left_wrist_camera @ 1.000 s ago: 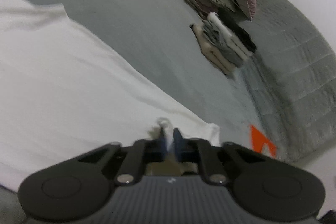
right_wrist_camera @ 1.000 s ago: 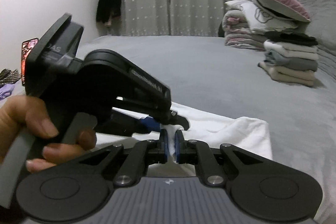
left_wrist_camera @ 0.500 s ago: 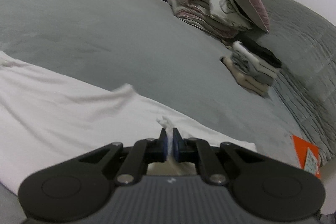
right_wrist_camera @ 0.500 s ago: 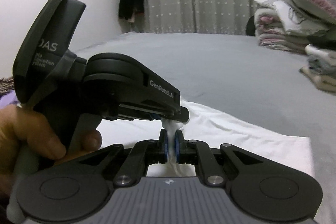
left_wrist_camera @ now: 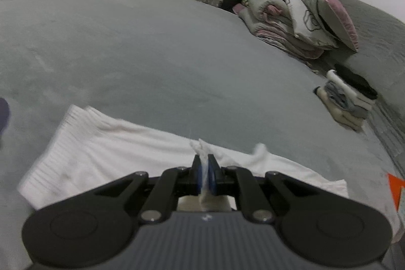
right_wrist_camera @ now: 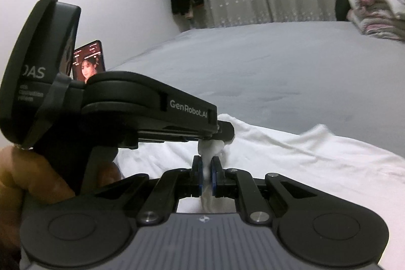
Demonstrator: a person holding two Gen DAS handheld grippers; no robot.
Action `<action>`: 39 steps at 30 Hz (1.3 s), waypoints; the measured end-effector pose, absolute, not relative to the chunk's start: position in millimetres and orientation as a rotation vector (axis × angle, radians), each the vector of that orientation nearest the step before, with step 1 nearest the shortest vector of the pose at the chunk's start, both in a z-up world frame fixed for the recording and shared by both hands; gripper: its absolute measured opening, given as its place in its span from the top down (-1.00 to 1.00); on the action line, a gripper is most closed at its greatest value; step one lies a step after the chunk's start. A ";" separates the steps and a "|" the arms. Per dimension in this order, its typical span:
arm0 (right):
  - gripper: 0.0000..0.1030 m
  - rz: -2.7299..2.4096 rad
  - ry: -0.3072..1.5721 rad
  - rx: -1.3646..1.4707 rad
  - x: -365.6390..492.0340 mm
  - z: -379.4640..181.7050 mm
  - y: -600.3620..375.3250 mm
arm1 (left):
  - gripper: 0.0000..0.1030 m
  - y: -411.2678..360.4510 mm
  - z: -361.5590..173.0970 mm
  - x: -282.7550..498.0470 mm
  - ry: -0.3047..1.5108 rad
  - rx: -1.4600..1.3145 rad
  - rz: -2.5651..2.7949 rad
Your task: Fold clothes
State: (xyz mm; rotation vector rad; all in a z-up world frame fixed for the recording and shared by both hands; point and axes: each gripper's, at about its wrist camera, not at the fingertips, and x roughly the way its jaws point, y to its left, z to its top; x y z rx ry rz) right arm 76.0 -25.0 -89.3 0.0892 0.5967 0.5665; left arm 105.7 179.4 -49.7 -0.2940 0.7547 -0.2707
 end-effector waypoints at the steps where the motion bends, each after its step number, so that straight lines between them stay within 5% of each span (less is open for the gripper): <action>1: 0.80 0.575 0.601 0.096 80.5 -90.8 -19.0 | 0.88 186.3 -49.4 108.2 0.755 -0.287 -0.265; 25: 0.80 0.650 0.650 0.141 103.8 -118.7 53.4 | 0.88 254.0 -62.9 127.0 0.759 -0.186 -0.160; 36: 0.30 0.850 0.678 0.180 92.8 -116.2 46.4 | 0.75 272.0 -53.7 105.4 0.668 -0.206 -0.019; 39: 0.29 0.910 0.700 0.184 81.4 -116.6 39.8 | 0.75 280.2 -47.5 92.1 0.645 -0.260 -0.009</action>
